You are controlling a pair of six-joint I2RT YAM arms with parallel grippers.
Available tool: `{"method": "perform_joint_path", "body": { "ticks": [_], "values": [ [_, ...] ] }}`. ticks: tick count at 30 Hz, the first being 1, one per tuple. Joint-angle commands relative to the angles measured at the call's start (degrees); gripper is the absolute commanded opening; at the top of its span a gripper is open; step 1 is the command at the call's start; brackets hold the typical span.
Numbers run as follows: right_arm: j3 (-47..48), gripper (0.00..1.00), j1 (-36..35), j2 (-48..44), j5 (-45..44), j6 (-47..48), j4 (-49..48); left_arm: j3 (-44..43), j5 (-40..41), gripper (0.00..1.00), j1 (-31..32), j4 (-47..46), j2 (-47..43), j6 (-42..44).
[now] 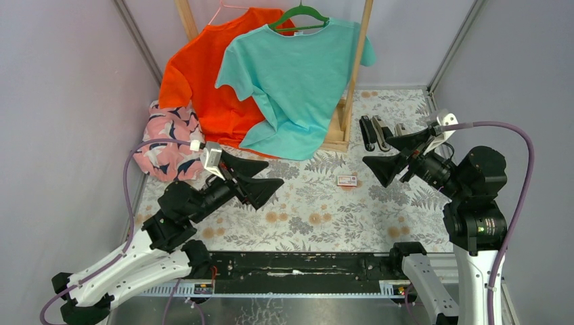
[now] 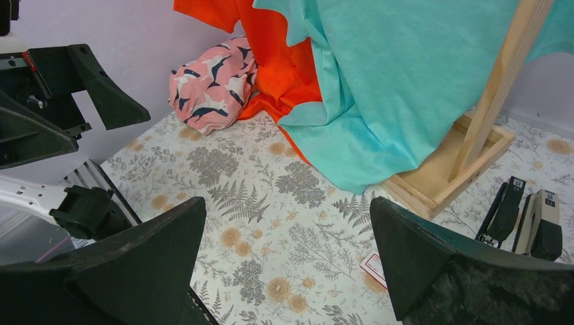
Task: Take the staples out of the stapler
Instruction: Reset both arms
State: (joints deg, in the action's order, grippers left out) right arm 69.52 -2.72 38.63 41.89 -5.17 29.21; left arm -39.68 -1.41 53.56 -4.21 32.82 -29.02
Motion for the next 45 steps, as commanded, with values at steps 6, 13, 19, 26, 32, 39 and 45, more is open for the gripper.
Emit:
{"method": "perform_joint_path", "body": {
  "ticks": [6, 13, 19, 26, 32, 39, 45],
  "values": [
    [-0.1, 0.99, -0.1, -0.6, 0.2, -1.9, -3.2, -0.7, -4.1, 1.00, -0.3, -4.7, -0.3, -1.1],
    [-0.4, 0.99, -0.1, -0.9, 2.1, -2.5, -3.0, -0.1, -5.5, 1.00, -0.2, -6.0, 0.0, -2.0],
    [-0.2, 0.99, 0.0, -1.4, 2.5, -2.2, -2.3, -0.4, -5.4, 1.00, -0.3, -4.7, -0.5, -1.5],
    [0.4, 0.99, -0.1, -1.3, 3.3, -2.6, -2.1, -0.4, -4.3, 1.00, -0.3, -2.8, -1.2, -1.1],
    [0.5, 0.99, -0.1, -1.2, 3.2, -2.2, -1.8, -0.8, -3.0, 1.00, -0.3, -1.1, -1.9, -0.2],
    [0.9, 0.99, -0.1, -0.8, 3.5, -2.2, -1.6, -1.0, -1.9, 1.00, -0.2, -0.1, -2.3, 0.6],
    [1.1, 0.99, -0.1, -0.7, 3.3, -2.1, -1.4, -1.1, -1.7, 1.00, -0.2, -0.1, -1.8, 1.0]
  ]
}}
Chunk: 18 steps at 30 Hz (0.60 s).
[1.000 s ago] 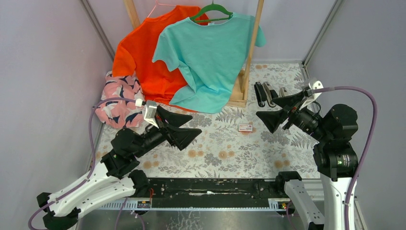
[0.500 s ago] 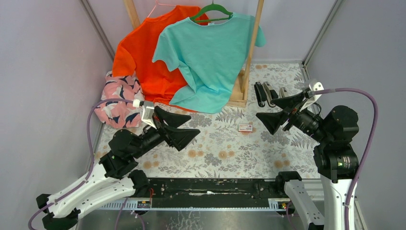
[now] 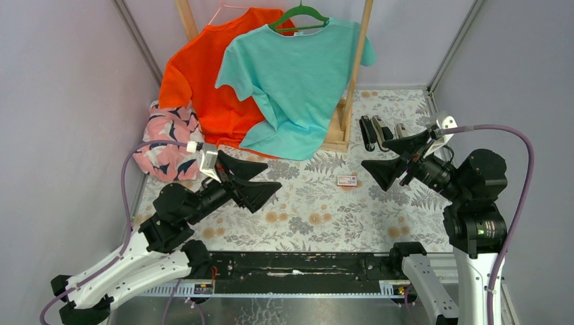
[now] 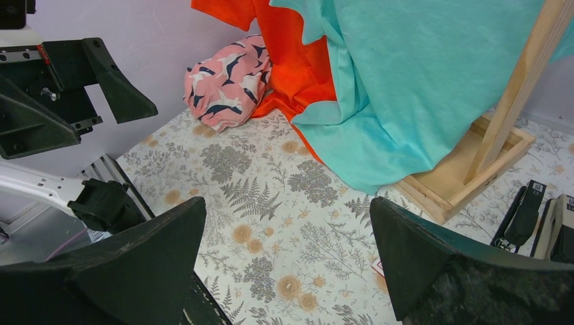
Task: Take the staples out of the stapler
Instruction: Reset both arms
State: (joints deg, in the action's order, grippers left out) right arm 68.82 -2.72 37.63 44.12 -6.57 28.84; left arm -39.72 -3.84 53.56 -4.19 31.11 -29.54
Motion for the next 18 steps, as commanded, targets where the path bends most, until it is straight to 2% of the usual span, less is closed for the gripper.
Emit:
{"method": "perform_joint_path", "body": {
  "ticks": [1, 18],
  "values": [
    [1.9, 0.99, 0.0, 0.3, 1.0, -0.6, -1.0, -1.1, 0.8, 1.00, -0.3, -0.1, 0.0, 1.7],
    [2.2, 0.99, -0.1, 0.2, 0.1, 1.0, -0.1, -0.1, 1.3, 1.00, -0.3, -0.1, 0.6, 2.6]
  ]
}}
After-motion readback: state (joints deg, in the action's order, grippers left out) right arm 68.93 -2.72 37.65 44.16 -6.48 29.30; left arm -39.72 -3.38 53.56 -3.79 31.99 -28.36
